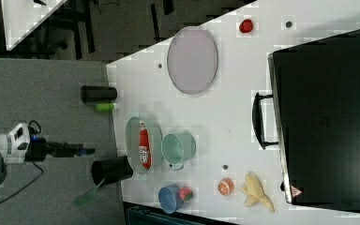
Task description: Pick ketchup from strainer and place it on the table
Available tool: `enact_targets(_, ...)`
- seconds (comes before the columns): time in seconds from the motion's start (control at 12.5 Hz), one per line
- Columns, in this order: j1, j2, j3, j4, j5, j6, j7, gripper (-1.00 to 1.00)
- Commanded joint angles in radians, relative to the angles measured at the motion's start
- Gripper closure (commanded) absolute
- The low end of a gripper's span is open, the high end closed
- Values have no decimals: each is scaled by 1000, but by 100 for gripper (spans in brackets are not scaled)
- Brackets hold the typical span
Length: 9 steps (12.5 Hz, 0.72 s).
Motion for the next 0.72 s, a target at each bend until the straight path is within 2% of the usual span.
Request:
enact_targets(0.08,34,42,71,-29,-6,50,27,-100)
enact_targets(0.4,63,118,123,-171,-26,279,150,-100)
enact_targets(0.72,80,186,123,-343,-127,564,173,-100)
